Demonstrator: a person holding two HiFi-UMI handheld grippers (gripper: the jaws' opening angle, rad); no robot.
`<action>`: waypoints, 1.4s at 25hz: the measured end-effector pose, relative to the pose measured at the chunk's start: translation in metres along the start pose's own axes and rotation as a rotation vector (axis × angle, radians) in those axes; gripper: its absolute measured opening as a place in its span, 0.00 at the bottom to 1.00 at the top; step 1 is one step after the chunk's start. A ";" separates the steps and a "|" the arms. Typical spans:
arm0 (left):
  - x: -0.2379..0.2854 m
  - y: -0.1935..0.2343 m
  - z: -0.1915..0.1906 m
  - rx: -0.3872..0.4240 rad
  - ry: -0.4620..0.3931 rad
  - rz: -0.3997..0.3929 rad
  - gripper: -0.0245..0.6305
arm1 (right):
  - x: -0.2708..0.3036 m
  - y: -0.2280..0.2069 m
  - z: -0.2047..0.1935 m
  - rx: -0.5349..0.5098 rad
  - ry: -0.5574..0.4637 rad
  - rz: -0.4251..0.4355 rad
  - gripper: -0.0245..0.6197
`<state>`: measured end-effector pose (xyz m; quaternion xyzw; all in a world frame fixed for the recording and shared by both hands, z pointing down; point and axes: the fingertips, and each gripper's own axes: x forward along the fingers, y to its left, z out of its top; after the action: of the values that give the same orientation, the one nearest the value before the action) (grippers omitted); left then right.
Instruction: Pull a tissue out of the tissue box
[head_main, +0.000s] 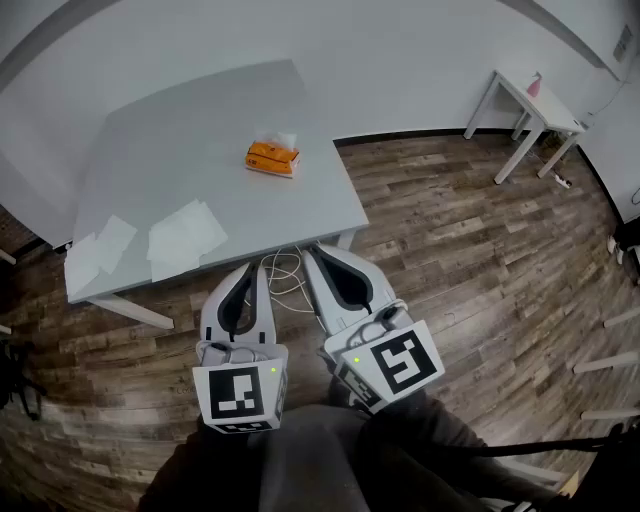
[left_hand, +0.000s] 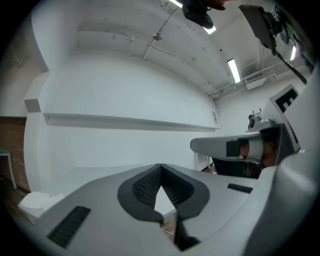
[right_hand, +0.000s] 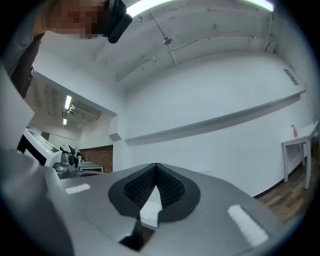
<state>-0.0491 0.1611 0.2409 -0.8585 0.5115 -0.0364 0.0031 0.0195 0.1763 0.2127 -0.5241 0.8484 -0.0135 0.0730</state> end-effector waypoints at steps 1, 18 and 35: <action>0.000 0.000 -0.001 0.001 0.000 -0.001 0.04 | 0.000 -0.001 0.000 0.000 0.000 -0.001 0.04; 0.027 -0.018 -0.022 0.008 0.061 0.047 0.04 | -0.008 -0.051 -0.015 0.101 -0.005 0.017 0.04; 0.076 -0.006 -0.037 -0.027 0.106 0.150 0.04 | 0.035 -0.114 -0.026 0.102 0.030 0.058 0.04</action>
<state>-0.0105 0.0985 0.2826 -0.8145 0.5744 -0.0749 -0.0327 0.1013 0.0925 0.2457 -0.4948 0.8624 -0.0625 0.0870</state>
